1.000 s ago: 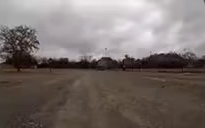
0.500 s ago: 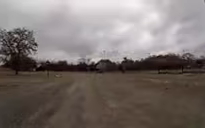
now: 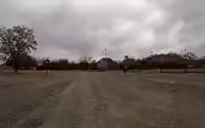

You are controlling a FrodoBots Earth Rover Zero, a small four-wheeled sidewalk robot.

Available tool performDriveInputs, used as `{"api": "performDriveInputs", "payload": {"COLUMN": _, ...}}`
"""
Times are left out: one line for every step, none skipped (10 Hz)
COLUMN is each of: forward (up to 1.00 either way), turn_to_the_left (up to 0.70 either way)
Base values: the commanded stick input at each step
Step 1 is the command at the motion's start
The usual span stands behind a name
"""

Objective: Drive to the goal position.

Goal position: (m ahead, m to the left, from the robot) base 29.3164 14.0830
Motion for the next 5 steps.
{"api": "performDriveInputs", "payload": {"forward": 0.70, "turn_to_the_left": -0.01}}
{"api": "performDriveInputs", "payload": {"forward": 0.70, "turn_to_the_left": -0.01}}
{"api": "performDriveInputs", "payload": {"forward": 0.70, "turn_to_the_left": -0.01}}
{"api": "performDriveInputs", "payload": {"forward": 0.70, "turn_to_the_left": -0.01}}
{"api": "performDriveInputs", "payload": {"forward": 0.70, "turn_to_the_left": -0.01}}
